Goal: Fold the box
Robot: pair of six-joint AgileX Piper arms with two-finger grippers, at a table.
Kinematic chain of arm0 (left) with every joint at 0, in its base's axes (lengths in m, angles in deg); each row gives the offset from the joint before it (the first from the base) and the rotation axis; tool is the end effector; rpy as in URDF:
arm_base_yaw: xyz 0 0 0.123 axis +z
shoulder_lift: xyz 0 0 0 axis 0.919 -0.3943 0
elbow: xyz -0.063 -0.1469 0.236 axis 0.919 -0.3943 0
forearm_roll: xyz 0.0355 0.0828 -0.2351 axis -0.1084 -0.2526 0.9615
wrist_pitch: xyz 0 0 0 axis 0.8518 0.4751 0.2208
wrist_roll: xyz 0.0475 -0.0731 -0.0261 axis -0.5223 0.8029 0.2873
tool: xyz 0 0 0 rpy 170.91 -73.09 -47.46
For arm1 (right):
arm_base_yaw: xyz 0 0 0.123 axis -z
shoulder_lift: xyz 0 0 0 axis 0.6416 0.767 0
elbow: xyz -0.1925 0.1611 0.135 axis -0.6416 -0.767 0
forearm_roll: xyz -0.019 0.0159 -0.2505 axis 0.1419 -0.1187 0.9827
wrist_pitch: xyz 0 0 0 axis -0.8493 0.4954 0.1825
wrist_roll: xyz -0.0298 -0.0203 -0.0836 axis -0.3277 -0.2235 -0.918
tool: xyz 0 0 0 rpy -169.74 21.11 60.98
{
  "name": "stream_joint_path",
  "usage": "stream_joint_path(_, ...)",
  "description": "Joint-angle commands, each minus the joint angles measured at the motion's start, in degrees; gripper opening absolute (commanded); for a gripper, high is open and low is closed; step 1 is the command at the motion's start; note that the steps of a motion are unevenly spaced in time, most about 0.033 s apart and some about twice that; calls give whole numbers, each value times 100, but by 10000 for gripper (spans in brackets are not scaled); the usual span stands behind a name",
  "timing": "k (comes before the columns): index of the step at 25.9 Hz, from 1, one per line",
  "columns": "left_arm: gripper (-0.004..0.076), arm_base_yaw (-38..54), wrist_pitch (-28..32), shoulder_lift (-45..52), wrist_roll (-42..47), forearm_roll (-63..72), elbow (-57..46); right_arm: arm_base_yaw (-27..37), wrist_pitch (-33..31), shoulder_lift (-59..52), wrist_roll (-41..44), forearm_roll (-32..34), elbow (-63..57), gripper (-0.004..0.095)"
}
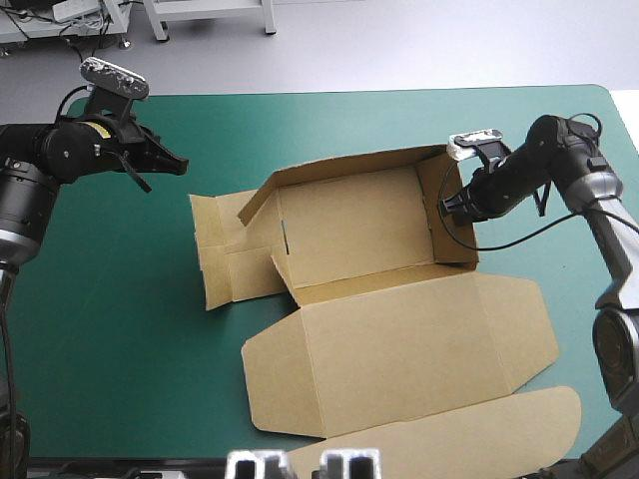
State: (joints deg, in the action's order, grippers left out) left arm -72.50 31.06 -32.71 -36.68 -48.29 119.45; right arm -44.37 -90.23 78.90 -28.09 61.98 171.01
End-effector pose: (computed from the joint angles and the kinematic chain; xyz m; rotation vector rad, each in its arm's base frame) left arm 0.3016 -0.0366 0.4278 0.4864 2.1905 0.0308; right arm 0.3548 0.0545 0.2957 -0.6078 2.7566 0.3759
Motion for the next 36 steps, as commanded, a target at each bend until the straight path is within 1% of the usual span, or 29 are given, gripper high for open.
stream_joint_path(1, 15, -12, 262, 228, 83, 91, 132, 35, -398, 468, 219, 115, 463, -20)
stream_joint_path(3, 15, -12, 263, 228, 93, 91, 132, 35, -398, 690, 221, 169, 647, -7)
stream_joint_path(4, 15, -12, 273, 228, 93, 91, 132, 35, -398, 715, 98, 146, 648, 22)
stream_joint_path(5, 15, -12, 273, 228, 112, 91, 132, 35, -398, 715, 27, 88, 656, 78)
stream_joint_path(7, 15, -12, 273, 228, 216, 91, 132, 35, -398, 715, -74, -14, 803, 254)
stream_joint_path(8, 15, -12, 263, 228, 216, 91, 132, 35, -398, 704, -74, -72, 941, 382)
stream_joint_path(9, 15, -12, 263, 228, 216, 91, 132, 35, -398, 662, -63, -129, 1090, 481)
stream_joint_path(10, 9, -12, 252, 228, 216, 77, 132, 35, -398, 576, 41, -145, 1280, 600)
stream_joint_path(12, -1, -12, 251, 228, 216, 64, 132, 35, -398, 436, 332, -101, 1597, 702)
stream_joint_path(14, -10, -12, 251, 228, 216, 49, 132, 35, -408, 310, 574, 24, 1884, 736)
stream_joint_path(16, -11, -12, 251, 228, 216, 49, 132, 35, -408, 144, 724, 114, 2137, 737)
stream_joint_path(20, -11, -12, 272, 228, 216, 49, 132, 28, -408, -133, 723, 131, 2285, 737)
stream_joint_path(23, -11, -12, 272, 228, 245, 62, 132, 28, -408, -122, 723, 158, 2285, 737)
stream_joint_path(26, -11, -12, 249, 228, 631, -139, 132, 28, -408, -5, 723, 200, 2088, 737)
stream_joint_path(31, -11, -12, 14, 228, 1472, -1144, 132, 28, -408, 263, 723, 215, 1463, 737)
stream_joint_path(36, -10, -12, -330, 228, 1543, -1297, 132, -37, -408, 753, 767, 85, 1397, 737)
